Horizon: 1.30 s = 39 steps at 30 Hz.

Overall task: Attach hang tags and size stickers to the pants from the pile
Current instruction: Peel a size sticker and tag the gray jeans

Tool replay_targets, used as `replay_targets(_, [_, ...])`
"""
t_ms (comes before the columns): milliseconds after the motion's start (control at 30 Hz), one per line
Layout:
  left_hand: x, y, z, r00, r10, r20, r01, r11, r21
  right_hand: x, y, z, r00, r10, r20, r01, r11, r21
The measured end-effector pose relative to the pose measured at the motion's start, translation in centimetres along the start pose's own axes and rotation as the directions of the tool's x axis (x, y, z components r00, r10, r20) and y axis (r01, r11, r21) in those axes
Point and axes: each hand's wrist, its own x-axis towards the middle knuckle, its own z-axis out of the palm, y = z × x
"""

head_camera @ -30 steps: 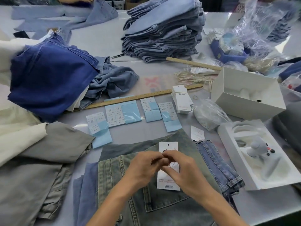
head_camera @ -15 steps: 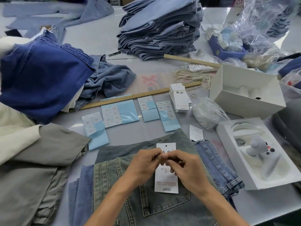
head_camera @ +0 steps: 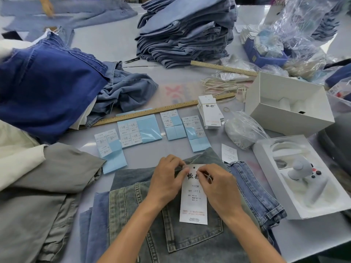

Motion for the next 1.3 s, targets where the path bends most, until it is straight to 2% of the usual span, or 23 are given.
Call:
replay_targets(100, [-1.1, 0.4, -0.7, 0.996, 0.047, -0.079, -0.058, 0.989, -0.136, 0.0, -0.6, 0.2, 1.0, -0.013, -0.019, 0.014, 1.0, 0.019])
replay_targets(167, [-1.7, 0.8, -1.0, 0.999, -0.027, -0.019, 0.019, 0.942, -0.335, 0.0, -0.9, 0.4, 1.0, 0.002, -0.029, -0.001, 0.999, 0.042])
replay_targets(233, [-2.0, 1.0, -1.5, 0.989, -0.13, 0.069, 0.147, 0.851, -0.504, 0.1, -1.3, 0.4, 0.998, 0.043, -0.043, -0.039, 0.995, 0.087])
replay_targets(300, [-1.9, 1.0, -2.0, 0.977, -0.178, 0.118, 0.213, 0.784, -0.584, 0.2, -1.6, 0.3, 0.996, 0.059, -0.062, -0.05, 0.991, 0.128])
replay_targets(367, [-1.9, 1.0, -2.4, 0.975, -0.17, 0.143, 0.222, 0.74, -0.636, 0.4, -2.0, 0.1, 0.997, 0.035, -0.065, -0.027, 0.992, 0.121])
replay_targets(567, [-2.5, 1.0, -3.3, 0.98, -0.09, 0.178, 0.19, 0.696, -0.693, 0.4, -3.2, -0.4, 0.997, -0.068, -0.046, 0.069, 0.997, 0.017])
replay_targets(700, [-2.9, 1.5, -3.6, 0.976, -0.15, 0.161, 0.217, 0.54, -0.813, 0.7, -4.1, -1.1, 0.988, -0.147, -0.036, 0.146, 0.989, -0.039])
replay_targets(833, [-2.9, 1.8, -3.5, 0.98, -0.164, 0.117, 0.192, 0.589, -0.785, 0.9, -4.9, -1.6, 0.982, -0.189, -0.004, 0.188, 0.979, -0.084])
replay_targets(1067, [-2.8, 1.8, -3.7, 0.984, -0.155, 0.084, 0.16, 0.583, -0.797, 0.9, -4.9, -1.9, 0.991, -0.131, 0.034, 0.133, 0.989, -0.072])
replay_targets(1167, [-2.8, 1.5, -3.7, 0.986, -0.135, 0.095, 0.158, 0.617, -0.771, 0.8, -4.9, -2.1, 0.99, -0.131, 0.043, 0.133, 0.989, -0.063])
replay_targets(1300, [-2.9, 1.9, -3.9, 0.986, -0.136, 0.093, 0.155, 0.575, -0.803, 0.6, -5.6, -2.0, 0.987, -0.158, 0.028, 0.16, 0.985, -0.07])
